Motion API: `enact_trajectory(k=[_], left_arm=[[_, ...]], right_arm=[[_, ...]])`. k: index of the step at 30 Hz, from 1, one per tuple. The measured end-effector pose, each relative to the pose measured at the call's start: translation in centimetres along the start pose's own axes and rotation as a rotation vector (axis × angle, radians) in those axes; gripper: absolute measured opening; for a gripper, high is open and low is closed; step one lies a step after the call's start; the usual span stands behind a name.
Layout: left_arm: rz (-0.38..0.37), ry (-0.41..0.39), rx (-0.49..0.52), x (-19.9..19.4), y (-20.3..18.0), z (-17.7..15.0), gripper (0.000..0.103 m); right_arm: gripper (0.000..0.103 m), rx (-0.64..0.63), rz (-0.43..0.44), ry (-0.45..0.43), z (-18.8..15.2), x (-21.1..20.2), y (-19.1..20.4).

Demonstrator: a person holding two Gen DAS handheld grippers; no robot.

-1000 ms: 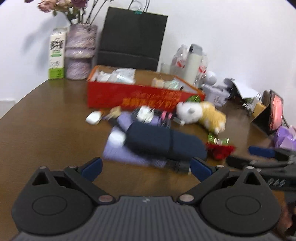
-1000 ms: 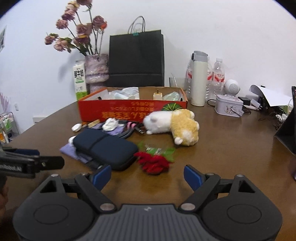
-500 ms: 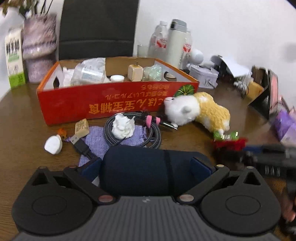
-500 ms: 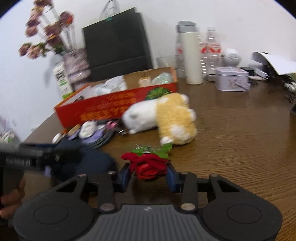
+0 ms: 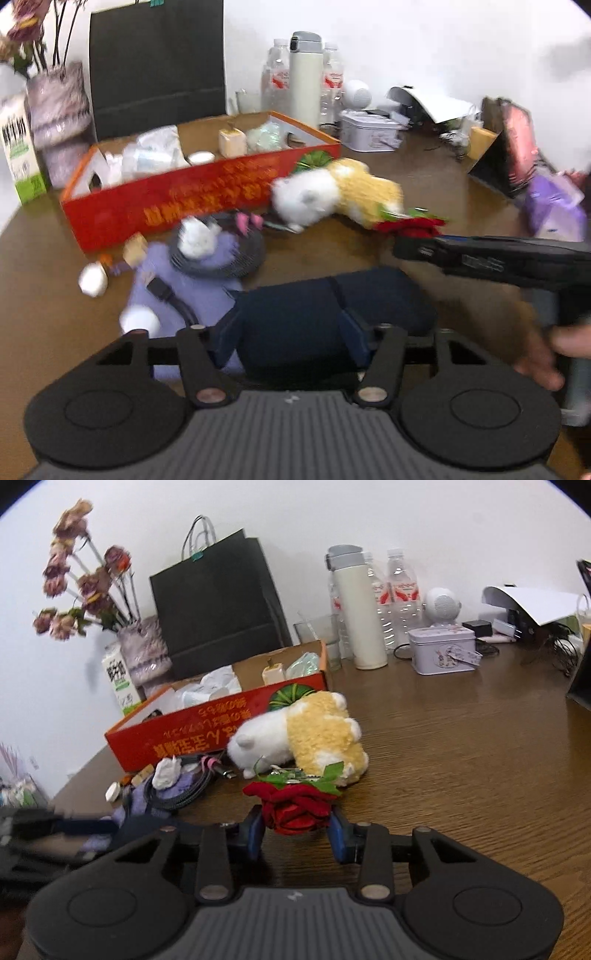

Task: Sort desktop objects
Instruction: 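Grasp the red rose with the right gripper while the left grasps the black cable, then carry the rose and cable over the box and open both grippers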

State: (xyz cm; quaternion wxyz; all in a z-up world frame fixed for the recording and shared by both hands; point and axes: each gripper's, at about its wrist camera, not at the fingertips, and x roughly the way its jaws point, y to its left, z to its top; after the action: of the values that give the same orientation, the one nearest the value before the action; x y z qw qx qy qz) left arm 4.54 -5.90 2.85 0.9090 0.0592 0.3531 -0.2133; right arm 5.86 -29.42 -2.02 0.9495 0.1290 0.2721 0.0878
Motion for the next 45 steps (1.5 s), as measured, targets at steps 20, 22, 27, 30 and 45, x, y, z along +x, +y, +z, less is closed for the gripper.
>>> enact_trajectory(k=[20,22,27,30,45], left_arm=[[0.211,0.078,-0.188,3.3,5.0,2.0,0.024],[0.213,0.083,-0.145,3.5,3.9,2.2,0.009],[0.146,-0.001,-0.243,0.3,3.9,1.3,0.005],[0.142,-0.114,-0.233,-4.3,3.2,1.0,0.005],[0.054,-0.381,-0.258,-18.9,0.6,-2.0,0.005]], right_arm=[[0.035,-0.04,0.015,-0.056,-2.1,-6.9,-0.1],[0.035,-0.045,0.022,-0.052,-2.3,-7.1,0.2],[0.035,-0.055,0.029,-0.055,-2.5,-7.6,0.7],[0.035,-0.079,0.04,-0.066,-2.6,-8.2,1.3],[0.032,-0.197,0.14,-0.258,-2.8,-15.2,8.0]])
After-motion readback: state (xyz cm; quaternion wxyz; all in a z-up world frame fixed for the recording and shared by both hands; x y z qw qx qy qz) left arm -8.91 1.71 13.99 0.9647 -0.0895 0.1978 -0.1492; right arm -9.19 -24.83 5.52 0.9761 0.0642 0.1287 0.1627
